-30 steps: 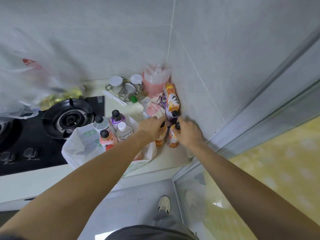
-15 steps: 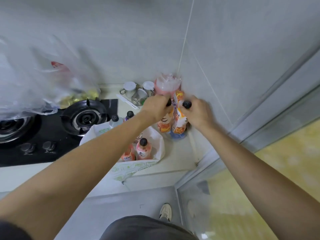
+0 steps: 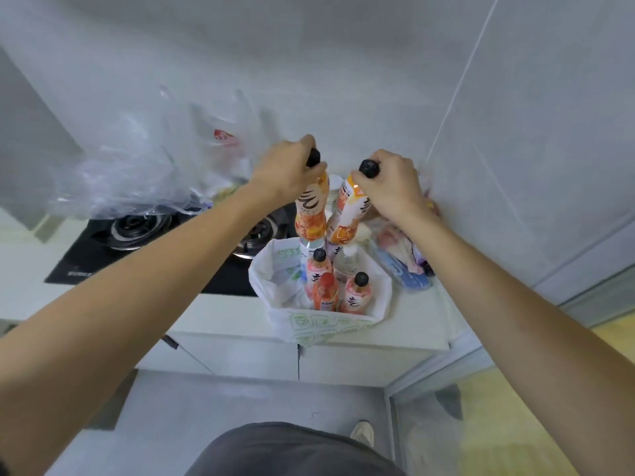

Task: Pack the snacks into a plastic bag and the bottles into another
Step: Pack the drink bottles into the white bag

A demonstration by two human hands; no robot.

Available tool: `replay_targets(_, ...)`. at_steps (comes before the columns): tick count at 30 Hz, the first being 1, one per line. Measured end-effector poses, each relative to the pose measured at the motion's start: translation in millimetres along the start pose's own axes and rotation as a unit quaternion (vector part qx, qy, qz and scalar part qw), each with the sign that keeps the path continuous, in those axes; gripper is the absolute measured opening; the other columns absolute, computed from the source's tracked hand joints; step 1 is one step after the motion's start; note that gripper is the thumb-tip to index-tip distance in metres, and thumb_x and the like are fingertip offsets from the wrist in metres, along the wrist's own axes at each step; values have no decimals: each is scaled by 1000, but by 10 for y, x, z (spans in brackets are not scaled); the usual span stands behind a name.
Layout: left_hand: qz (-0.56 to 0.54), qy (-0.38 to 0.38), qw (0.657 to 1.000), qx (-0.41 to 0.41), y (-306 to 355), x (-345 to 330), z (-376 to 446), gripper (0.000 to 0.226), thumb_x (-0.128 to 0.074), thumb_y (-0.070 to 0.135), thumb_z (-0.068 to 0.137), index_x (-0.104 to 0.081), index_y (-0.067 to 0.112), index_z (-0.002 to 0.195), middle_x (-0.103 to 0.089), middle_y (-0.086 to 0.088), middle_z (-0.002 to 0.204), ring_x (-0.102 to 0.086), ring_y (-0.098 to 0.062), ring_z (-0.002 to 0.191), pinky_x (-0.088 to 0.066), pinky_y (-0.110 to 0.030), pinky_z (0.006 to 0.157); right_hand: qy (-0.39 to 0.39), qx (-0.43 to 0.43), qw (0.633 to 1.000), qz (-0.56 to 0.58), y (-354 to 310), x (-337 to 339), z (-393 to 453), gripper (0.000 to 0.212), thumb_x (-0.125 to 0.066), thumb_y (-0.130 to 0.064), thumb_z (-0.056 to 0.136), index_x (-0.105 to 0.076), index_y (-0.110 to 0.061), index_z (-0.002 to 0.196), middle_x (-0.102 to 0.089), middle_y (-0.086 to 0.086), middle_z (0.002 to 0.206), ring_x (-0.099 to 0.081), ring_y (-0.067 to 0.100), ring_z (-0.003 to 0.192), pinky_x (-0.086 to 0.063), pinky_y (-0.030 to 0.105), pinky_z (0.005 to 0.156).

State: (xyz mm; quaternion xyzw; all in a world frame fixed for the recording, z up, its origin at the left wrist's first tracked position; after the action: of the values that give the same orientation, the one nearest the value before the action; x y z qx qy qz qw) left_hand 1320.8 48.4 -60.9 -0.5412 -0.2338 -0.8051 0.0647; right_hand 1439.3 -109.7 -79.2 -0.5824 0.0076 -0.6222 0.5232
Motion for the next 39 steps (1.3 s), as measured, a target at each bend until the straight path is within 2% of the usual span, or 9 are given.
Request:
replay_targets(5,22,-13,999,32,-578,-40,-361,32,-58,40,98,-54,8,103,-66,-15,87,-62,-37,78,-44,-38,62,-54,2,998,9,-249,-537,-191,26,-66,-39,86,-62,-14,81,-65,1,71,-63,23,70,-51,38,62)
replay_targets(9,36,-33,998,48,-884,-206,-577,30,-58,41,99,-47,13,96,-61,-10,83,-57,-32,74,-40,-37,60,-68,13,998,2,-392,-786,-332,28,-68,-39,89,-58,-16,76,-57,-5,64,-54,13,61,-37,31,54)
replay_targets(14,5,-51,997,53,-1085,-416,-679,27,-61,36,96,-48,12,94,-55,-9,82,-60,-38,83,-42,-40,64,-103,27,994,2,-410,-1071,-576,33,-69,-35,88,-46,-22,67,-51,-3,61,-52,18,60,-34,33,51)
replay_targets(17,5,-78,996,51,-1081,-602,-705,30,-60,37,97,-54,10,107,-62,-11,90,-62,-37,87,-42,-38,65,-136,13,990,-21,-324,-1240,-712,24,-69,-38,87,-58,-18,79,-61,-1,70,-62,24,70,-49,37,58)
replay_targets(20,-17,-109,992,52,-1081,-854,-735,25,-60,37,97,-48,15,98,-60,-6,86,-60,-31,79,-43,-36,63,-162,-8,986,-41,-215,-1373,-802,26,-65,-43,86,-59,-18,89,-66,3,80,-64,29,79,-56,42,65)
replay_targets(25,-35,-159,985,64,-1167,-1306,-753,25,-60,37,97,-45,17,97,-63,-8,85,-61,-32,78,-46,-38,62,-186,-7,980,-70,-101,-1550,-934,30,-69,-36,91,-60,-11,105,-66,5,84,-64,29,79,-48,36,61)
replay_targets(29,-47,-180,980,70,-1195,-1583,-741,26,-60,36,97,-42,18,96,-60,-7,84,-59,-31,75,-36,-35,56,-211,-22,973,-91,37,-1761,-1069,29,-70,-36,92,-57,-11,97,-64,5,81,-64,31,79,-52,39,63)
replay_targets(34,-36,-185,980,56,-1176,-1810,-651,27,-61,33,96,-48,11,104,-65,-14,93,-62,-38,84,-38,-37,62,-203,7,974,-103,27,-1954,-1085,42,-68,-35,93,-54,-14,127,-73,9,94,-70,34,90,-56,43,76)
replay_targets(39,-35,-178,983,31,-1201,-1816,-574,23,-63,32,95,-51,14,105,-67,-10,94,-63,-34,83,-42,-37,63,-202,27,972,-116,66,-2055,-1063,38,-65,-36,96,-52,-11,122,-72,8,89,-71,34,84,-56,45,76)
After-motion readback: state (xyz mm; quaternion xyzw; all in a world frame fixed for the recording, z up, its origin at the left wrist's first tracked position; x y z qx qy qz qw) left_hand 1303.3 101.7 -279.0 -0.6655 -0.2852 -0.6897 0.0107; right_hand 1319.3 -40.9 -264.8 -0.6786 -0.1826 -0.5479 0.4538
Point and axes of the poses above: each hand's wrist, its own z-axis towards the middle knuckle, its own x-axis out of the back of the hand, y = z × x, the point moved 5 cm from there along z, towards the middle knuckle
